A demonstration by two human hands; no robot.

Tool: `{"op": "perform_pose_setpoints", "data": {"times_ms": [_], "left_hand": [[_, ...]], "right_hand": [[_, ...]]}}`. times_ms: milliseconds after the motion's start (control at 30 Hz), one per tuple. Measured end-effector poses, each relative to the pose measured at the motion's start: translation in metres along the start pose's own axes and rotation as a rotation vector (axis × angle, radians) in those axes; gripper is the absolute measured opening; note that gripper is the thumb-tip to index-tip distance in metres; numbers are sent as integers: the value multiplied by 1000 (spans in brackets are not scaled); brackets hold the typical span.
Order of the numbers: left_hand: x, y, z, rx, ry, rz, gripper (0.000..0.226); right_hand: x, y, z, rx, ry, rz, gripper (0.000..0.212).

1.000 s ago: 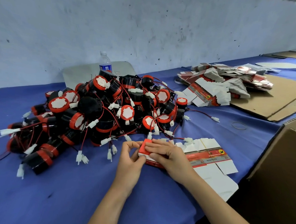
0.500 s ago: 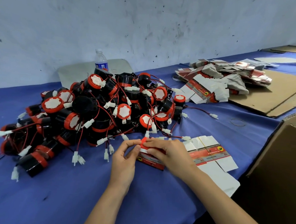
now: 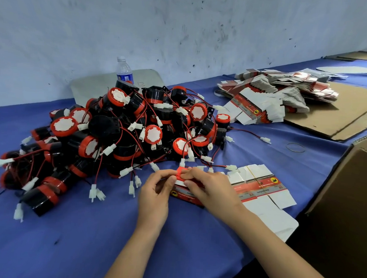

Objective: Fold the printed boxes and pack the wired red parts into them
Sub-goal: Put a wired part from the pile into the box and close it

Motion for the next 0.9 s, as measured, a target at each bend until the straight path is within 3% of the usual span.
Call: {"op": "perform_pose_setpoints", "data": {"times_ms": [133,367,667,900], "left_hand": [[6,4,-1,-92,29,187,10],[2,10,-2,-133,3,261,11],[5,4,-2,15,-88,74,17],[10,12,1,-154,-130,255,26]], "right_hand": [[-2,-1,0,-4,-38,-22,20],[3,4,-1,-23,-9,57,9],[5,11,-3,0,-156,176,22],[6,13,-1,4,-213,163,24]]}}
Point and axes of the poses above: each hand's wrist, its own z-axis towards the middle knuckle, its own x-axis out of the back of the hand, y = z × x, the point moved 4 cm from there along z, towards the middle knuckle, and after that the axes turned 2 degrees about -x, right-handed, at the moved point
